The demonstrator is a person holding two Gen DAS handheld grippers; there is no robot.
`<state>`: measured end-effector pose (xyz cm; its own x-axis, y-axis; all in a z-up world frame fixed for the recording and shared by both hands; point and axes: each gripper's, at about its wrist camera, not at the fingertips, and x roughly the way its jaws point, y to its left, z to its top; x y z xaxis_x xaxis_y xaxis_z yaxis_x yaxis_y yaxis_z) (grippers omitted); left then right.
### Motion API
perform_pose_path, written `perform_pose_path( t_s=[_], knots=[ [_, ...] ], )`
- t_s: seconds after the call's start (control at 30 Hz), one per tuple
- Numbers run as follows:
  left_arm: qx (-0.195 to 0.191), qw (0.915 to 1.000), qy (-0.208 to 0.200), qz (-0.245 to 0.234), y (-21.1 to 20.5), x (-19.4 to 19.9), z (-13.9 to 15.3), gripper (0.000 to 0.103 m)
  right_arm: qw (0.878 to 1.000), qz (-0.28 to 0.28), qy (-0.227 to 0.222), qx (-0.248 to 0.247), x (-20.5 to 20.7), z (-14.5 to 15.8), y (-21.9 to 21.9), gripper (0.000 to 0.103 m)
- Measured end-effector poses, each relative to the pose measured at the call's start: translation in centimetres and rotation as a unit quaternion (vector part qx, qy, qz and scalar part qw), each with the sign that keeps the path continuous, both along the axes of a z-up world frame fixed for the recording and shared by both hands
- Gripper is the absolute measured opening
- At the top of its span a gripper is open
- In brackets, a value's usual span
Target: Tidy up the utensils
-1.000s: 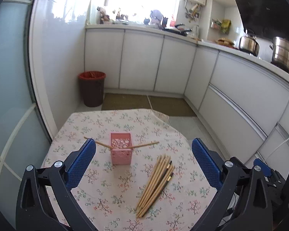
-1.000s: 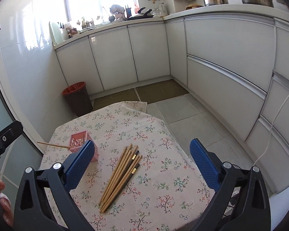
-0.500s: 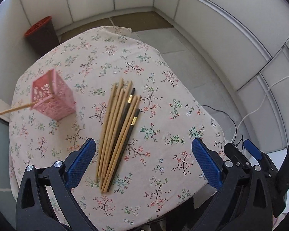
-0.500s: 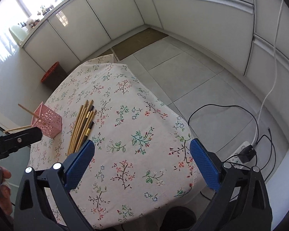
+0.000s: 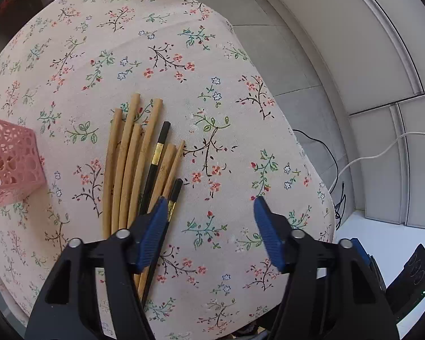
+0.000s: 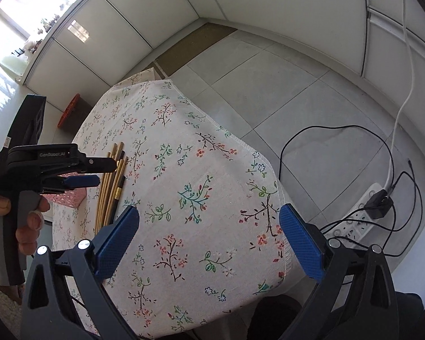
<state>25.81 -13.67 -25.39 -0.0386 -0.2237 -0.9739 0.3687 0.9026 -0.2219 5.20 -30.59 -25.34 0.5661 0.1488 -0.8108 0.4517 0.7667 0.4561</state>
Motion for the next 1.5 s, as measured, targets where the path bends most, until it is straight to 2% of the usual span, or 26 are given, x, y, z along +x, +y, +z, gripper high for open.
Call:
perform_pose_path(
  t_s=[0.07,0.2,0.37,0.57,0.7,0.73,0.8,0.93,0.97,1.1,1.23,1.33,1.5],
  knots=[
    [-0.008,0.9999,0.002,-0.010,-0.6,0.1,-0.5,0.043,1.000,-0.002,0.002,0.004,0.1,-0.2,-0.1,0.096],
    [0.007,0.9996,-0.017,-0.021,-1.8,0.7,-1.1,0.036,1.000,-0.011,0.010,0.012,0.2,-0.7,-0.6,0.096],
    [0.027,0.9986,-0.036,-0.029,-2.4,2.2,-1.5,0.035,1.000,-0.011,0.012,0.021,0.4,-1.1,-0.7,0.096],
    [0.045,0.9983,-0.023,-0.030,-2.3,3.4,-3.0,0.035,1.000,0.005,0.012,0.014,0.8,-1.2,0.0,0.096],
    [0.049,0.9981,-0.023,-0.029,-2.4,3.9,-3.4,0.031,1.000,0.008,0.013,0.015,0.9,-1.3,-0.1,0.096],
    [0.056,0.9976,-0.025,-0.032,-2.5,4.0,-3.4,0.029,1.000,0.008,0.015,0.015,0.9,-1.3,-0.1,0.096],
    [0.075,0.9957,-0.038,-0.039,-2.6,4.1,-3.4,0.017,1.000,0.008,0.018,0.018,1.0,-1.5,-0.1,0.096],
    [0.080,0.9943,-0.061,-0.035,-2.6,3.6,-3.2,0.012,1.000,0.012,0.021,0.011,1.1,-1.5,0.0,0.096],
    [0.081,0.9938,-0.070,-0.032,-2.7,3.2,-3.2,0.007,1.000,0.013,0.022,0.008,1.2,-1.6,0.1,0.096],
    [0.058,0.9945,-0.085,-0.020,-1.8,1.2,-2.7,0.004,0.999,0.014,0.027,-0.014,1.2,-1.6,0.4,0.096],
    [0.012,0.9934,-0.113,-0.012,0.0,-1.9,0.2,0.003,0.999,0.015,0.039,-0.032,1.4,-1.6,1.1,0.096],
    [-0.017,0.9871,-0.158,-0.018,1.5,-4.8,3.7,0.003,0.997,0.017,0.062,-0.037,2.6,-1.8,2.2,0.096],
    [-0.064,0.9744,-0.214,-0.027,4.8,-10.7,8.8,0.003,0.992,0.060,0.086,-0.078,7.2,-0.8,5.9,0.096]
  ],
)
